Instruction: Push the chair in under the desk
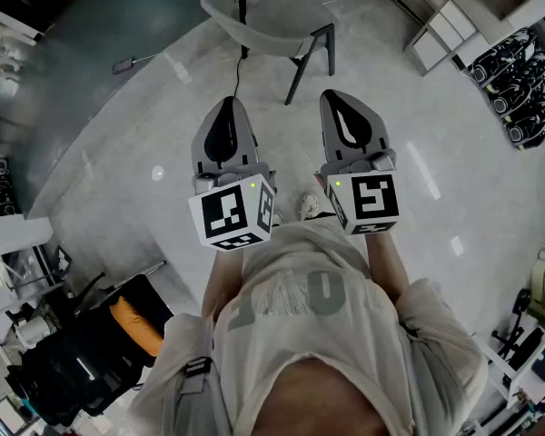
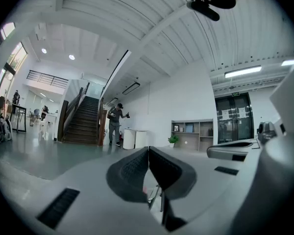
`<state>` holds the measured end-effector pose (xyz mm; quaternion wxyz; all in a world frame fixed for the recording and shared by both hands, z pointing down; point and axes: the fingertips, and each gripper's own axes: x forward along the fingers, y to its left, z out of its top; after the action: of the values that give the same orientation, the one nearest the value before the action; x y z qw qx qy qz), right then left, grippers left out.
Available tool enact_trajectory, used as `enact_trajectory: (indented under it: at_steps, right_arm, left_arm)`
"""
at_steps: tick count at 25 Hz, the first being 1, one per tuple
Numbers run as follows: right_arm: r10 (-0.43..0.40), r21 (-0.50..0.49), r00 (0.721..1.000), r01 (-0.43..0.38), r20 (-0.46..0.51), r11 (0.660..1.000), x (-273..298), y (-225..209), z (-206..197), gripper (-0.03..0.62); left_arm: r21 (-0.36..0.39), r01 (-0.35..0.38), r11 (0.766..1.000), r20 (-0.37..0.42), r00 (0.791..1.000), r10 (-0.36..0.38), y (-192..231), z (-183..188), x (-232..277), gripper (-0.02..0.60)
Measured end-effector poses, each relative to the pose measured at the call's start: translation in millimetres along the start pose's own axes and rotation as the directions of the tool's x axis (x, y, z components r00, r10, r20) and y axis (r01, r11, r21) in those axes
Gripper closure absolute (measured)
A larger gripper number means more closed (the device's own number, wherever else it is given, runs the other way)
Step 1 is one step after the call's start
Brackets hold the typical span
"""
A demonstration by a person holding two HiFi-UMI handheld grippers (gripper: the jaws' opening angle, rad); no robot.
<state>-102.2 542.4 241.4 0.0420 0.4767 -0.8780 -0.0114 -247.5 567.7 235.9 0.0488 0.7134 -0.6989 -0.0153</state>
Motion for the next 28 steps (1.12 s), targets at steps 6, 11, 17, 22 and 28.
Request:
enact_trajectory:
  at_steps: [6,11,17,22,28]
  right_arm:
    - [0.004,-0.023,1.0,-0.004,-0.009,1.0,6,-12,-4,0.576]
    - [0.001,-0.019,1.0,-0.001,-0.027,1.0,7,-25,-14,0.577]
    - [0.003,0.031,1.0,-0.003,0.003,1.0,3,-53,-20,0.577]
    - [0.023,0.034,1.0,-0.022,-0.019,0.999,13,-60,-33,0.576]
    - [0.042,0.011,0.997,-0.042,-0.061,0.999,36,-64,-50,0.576]
  left_arm:
    - [0.006,-0.005,1.0,-0.013,1.0,0.005,-4,-5,10,0.566]
    - [0.003,-0.027,1.0,-0.018,0.999,0.027,-5,-8,17,0.566]
    - [-0.015,-0.066,0.998,-0.021,0.998,0.066,-8,-13,26,0.566]
    - [-0.024,-0.106,0.994,-0.034,0.994,0.105,2,-20,29,0.566]
    - [-0.05,-0.134,0.99,-0.047,0.99,0.131,20,-32,59,0.566]
